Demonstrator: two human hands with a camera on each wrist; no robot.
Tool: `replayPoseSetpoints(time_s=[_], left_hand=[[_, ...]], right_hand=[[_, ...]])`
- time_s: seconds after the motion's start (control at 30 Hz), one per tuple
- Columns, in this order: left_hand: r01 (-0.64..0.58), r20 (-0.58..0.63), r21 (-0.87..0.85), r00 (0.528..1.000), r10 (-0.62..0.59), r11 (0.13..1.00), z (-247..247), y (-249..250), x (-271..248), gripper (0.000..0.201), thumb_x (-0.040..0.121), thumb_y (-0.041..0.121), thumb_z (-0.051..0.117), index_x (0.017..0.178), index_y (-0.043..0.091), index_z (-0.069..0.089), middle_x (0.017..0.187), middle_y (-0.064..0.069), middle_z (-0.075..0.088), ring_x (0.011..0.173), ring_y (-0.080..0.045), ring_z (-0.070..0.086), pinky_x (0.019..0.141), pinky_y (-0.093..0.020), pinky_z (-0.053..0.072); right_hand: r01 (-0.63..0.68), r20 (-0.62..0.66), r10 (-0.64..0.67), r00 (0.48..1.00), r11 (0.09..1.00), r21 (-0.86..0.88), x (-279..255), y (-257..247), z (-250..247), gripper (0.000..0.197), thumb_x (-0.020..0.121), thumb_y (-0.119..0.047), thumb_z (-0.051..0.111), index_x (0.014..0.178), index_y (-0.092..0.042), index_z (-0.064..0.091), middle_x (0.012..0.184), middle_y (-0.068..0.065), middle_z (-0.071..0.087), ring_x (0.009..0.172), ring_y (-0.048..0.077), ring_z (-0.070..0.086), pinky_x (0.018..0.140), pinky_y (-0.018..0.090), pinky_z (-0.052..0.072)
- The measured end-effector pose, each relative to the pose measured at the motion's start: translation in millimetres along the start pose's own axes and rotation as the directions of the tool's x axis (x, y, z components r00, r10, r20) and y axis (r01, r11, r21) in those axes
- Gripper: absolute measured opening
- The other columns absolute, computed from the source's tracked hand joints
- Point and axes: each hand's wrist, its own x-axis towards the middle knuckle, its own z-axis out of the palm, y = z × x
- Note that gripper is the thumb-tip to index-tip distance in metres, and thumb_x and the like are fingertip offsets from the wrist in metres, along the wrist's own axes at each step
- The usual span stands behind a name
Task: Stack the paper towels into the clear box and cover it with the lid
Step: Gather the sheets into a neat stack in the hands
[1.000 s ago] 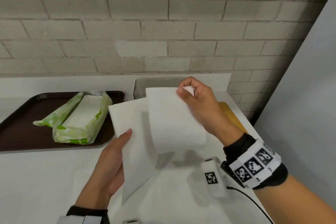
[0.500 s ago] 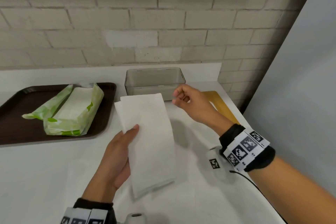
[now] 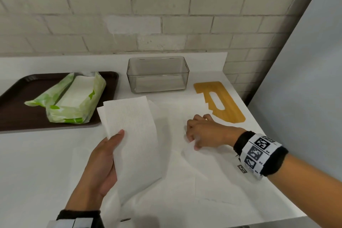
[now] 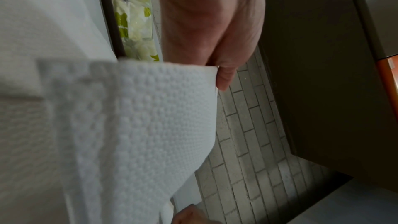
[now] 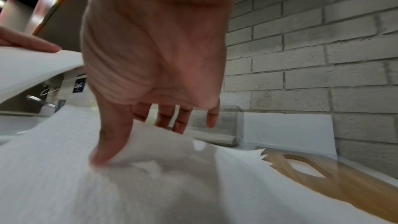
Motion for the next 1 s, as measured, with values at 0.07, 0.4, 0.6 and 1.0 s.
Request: replayPoseSetpoints(time_s=[0.07, 0.4, 0.6, 1.0], left_hand=[[-0.008, 0.006, 0.002, 1.000, 0.008, 1.000, -1, 0, -3, 0.023, 0.089, 0.023, 0.052, 0.108, 0.016, 0.064, 0.101, -0.009, 0.074, 0.087, -0.023, 0.071, 0.079, -0.040, 0.050], [0.020, 0.052, -0.027, 0.998, -0.019, 0.999, 27, 6, -6, 0.025, 0.094, 0.025, 0.050, 0.109, 0.012, 0.064, 0.101, -0.011, 0.074, 0.088, -0.024, 0.071, 0.081, -0.041, 0.052], [-0.020, 0.137, -0.015, 0.990, 0.022, 1.000, 52, 8, -5, 0.042, 0.088, 0.052, 0.040, 0.105, 0.021, 0.062, 0.099, -0.002, 0.075, 0.091, -0.017, 0.071, 0.081, -0.036, 0.051], [-0.192, -0.008, -0.133, 0.981, 0.193, 0.972, 31, 5, 19, 0.034, 0.082, 0.008, 0.059, 0.116, 0.007, 0.061, 0.109, -0.009, 0.072, 0.099, -0.026, 0.068, 0.086, -0.041, 0.055]], right_hand=[[-0.006, -0.115, 0.018, 0.993, 0.995, 0.104, -4, 2, -9, 0.018, 0.084, -0.029, 0.066, 0.098, -0.019, 0.059, 0.107, -0.005, 0.052, 0.104, 0.012, 0.038, 0.090, 0.028, 0.022], [0.523, -0.633, 0.398, 0.665, 0.358, 0.774, -24, -63, -72, 0.014, 0.095, -0.011, 0.050, 0.084, -0.016, 0.057, 0.074, -0.008, 0.067, 0.066, 0.006, 0.061, 0.062, 0.018, 0.047], [0.184, -0.594, 0.602, 0.533, 0.603, 0.776, 19, -99, -35, 0.015, 0.097, -0.027, 0.046, 0.103, -0.017, 0.055, 0.067, -0.013, 0.049, 0.061, 0.005, 0.046, 0.064, 0.025, 0.042], [0.032, -0.107, 0.182, 0.978, 0.373, 0.927, -21, -78, -10, 0.031, 0.080, -0.011, 0.072, 0.110, -0.016, 0.067, 0.105, -0.004, 0.072, 0.096, 0.011, 0.069, 0.090, 0.032, 0.054]])
